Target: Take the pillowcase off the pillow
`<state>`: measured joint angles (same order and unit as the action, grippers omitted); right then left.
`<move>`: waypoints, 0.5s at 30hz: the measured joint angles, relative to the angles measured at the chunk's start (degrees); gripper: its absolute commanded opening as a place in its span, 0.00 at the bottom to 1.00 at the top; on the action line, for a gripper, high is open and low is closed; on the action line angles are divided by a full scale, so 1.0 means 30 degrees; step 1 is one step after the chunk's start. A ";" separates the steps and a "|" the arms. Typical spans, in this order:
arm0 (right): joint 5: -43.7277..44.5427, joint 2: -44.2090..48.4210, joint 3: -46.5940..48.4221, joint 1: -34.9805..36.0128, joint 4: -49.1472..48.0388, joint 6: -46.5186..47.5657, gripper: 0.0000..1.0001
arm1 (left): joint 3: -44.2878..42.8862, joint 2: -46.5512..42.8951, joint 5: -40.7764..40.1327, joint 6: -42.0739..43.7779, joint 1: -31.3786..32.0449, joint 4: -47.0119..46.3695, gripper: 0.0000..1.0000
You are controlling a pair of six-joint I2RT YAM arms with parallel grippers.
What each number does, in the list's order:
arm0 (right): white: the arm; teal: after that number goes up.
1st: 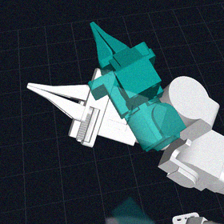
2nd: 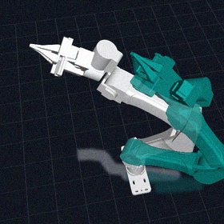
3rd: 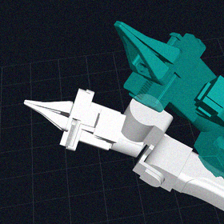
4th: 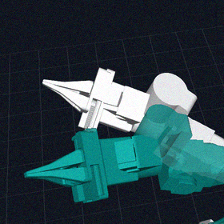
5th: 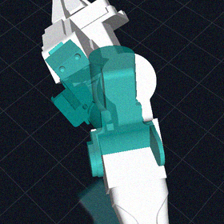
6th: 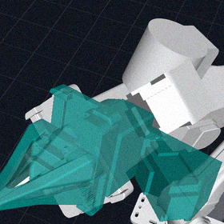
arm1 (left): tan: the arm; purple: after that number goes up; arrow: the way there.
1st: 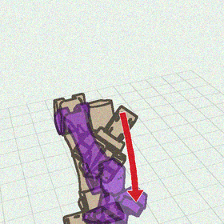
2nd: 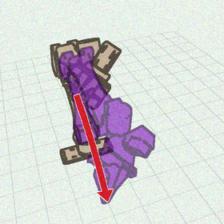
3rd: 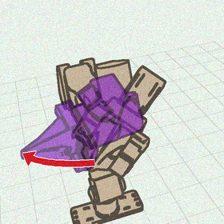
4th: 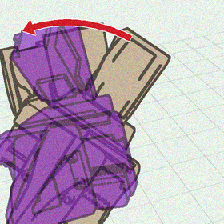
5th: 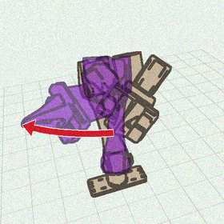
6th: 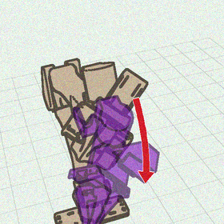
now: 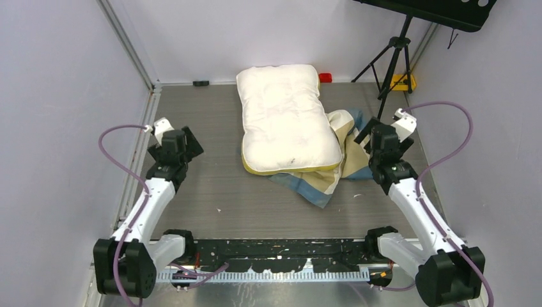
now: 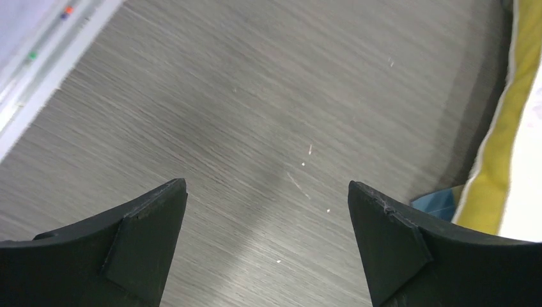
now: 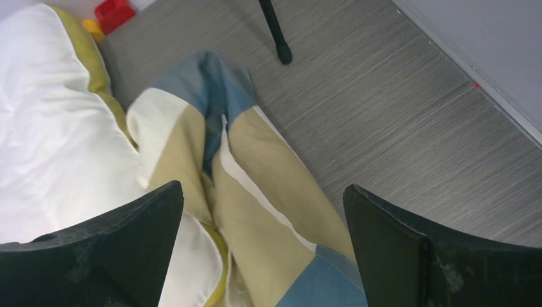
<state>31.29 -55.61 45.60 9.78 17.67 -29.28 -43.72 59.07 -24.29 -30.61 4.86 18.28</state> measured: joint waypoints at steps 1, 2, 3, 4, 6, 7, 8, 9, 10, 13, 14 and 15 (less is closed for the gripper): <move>0.0015 0.0022 -0.0707 0.0007 -0.0670 0.0197 1.00 | 0.0889 0.0022 0.0175 0.0102 0.0000 -0.0860 1.00; 0.0066 0.0036 -0.1530 0.0007 -0.1457 0.0481 1.00 | 0.1654 0.0109 0.0393 0.0291 0.0000 -0.1632 1.00; 0.0182 0.0029 -0.2382 0.0007 -0.2339 0.0852 1.00 | 0.2484 0.0240 0.0663 0.0517 0.0000 -0.2535 1.00; 0.0423 -0.0036 -0.3038 0.0029 -0.3053 0.1158 1.00 | 0.3198 0.0393 0.0903 0.0852 0.0000 -0.3351 1.00; 0.1443 -0.0495 -0.3847 0.0066 -0.4233 0.1282 1.00 | 0.4189 0.0758 0.1224 0.1654 0.0000 -0.4816 1.00; 0.1894 -0.0918 -0.3956 0.0066 -0.4794 0.1392 1.00 | 0.4561 0.1013 0.1392 0.2375 0.0000 -0.5639 1.00; 0.2157 -0.1333 -0.3963 0.0066 -0.5355 0.1617 1.00 | 0.4728 0.1260 0.1494 0.2936 0.0000 -0.6266 1.00; 0.2368 -0.1931 -0.3963 0.0058 -0.6200 0.1894 1.00 | 0.4809 0.1603 0.1552 0.3563 0.0000 -0.6951 1.00; 0.2514 -0.2616 -0.4014 0.0058 -0.7184 0.2288 1.00 | 0.4823 0.1887 0.1603 0.3978 0.0000 -0.7526 0.99; 0.2739 -0.4736 -0.5107 0.0080 -1.1162 0.3570 1.00 | 0.5421 0.2929 0.1690 0.4918 0.0000 -1.0717 0.93; 0.2747 -0.5187 -0.5668 0.0087 -1.2167 0.3883 1.00 | 0.5727 0.3315 0.1785 0.5136 0.0000 -1.1657 0.92; 0.2608 -0.5559 -0.6441 0.0102 -1.3245 0.4313 1.00 | 0.5909 0.3723 0.1902 0.5391 0.0000 -1.2123 0.92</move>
<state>39.11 -72.29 26.28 10.09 -22.06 -16.34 -26.00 70.24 -18.59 -14.44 4.86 -18.09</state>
